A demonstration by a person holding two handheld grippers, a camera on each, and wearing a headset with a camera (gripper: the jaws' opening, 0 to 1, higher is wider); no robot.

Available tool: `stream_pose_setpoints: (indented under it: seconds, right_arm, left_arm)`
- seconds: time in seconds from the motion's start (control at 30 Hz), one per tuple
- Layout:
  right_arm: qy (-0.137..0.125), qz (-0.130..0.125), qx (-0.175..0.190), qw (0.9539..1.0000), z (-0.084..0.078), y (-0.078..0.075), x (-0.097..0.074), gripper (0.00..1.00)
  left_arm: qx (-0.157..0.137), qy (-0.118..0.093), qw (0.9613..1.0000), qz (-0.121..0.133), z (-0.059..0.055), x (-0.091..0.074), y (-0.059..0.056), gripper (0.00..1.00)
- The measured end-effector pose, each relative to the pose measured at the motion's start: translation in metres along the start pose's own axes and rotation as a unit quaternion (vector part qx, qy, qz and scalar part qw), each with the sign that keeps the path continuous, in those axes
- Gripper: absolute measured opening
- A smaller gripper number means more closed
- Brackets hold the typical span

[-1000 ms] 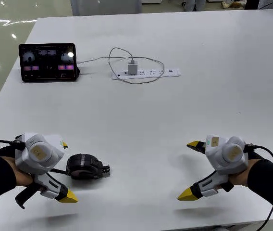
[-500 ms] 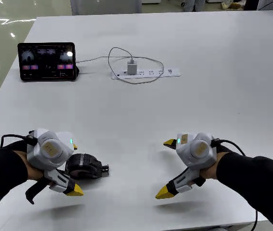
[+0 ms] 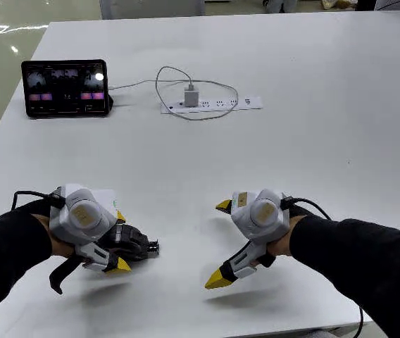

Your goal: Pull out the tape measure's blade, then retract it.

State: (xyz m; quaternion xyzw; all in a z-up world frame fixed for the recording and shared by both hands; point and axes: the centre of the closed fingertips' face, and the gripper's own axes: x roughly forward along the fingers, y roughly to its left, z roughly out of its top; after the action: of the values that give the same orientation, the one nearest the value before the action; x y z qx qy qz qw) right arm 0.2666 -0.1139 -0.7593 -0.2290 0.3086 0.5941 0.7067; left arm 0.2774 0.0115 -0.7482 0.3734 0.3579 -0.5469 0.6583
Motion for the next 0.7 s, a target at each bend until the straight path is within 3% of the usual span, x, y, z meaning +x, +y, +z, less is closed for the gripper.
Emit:
stream_pose_setpoints:
  seconds: [0.17,0.2,0.53,0.7]
  right_arm:
    - [-0.006,0.002,-0.005,1.0000,0.009,-0.001,0.006,0.92]
    - [-0.008,0.003,-0.006,0.9999,0.010,-0.001,0.007,0.91]
    - [-0.014,0.011,-0.013,0.9998,0.022,0.001,0.016,0.78]
    - [-0.008,0.013,-0.010,0.9998,0.025,0.004,0.029,0.71]
  left_arm:
    - [0.017,0.010,0.9997,0.014,-0.002,0.003,0.007,0.35]
    - [0.018,0.011,0.9998,0.004,-0.003,0.003,0.004,0.34]
    - [0.008,-0.002,0.9999,0.006,-0.004,0.004,0.006,0.34]
    - [0.008,-0.013,0.9998,0.011,-0.003,0.003,0.007,0.34]
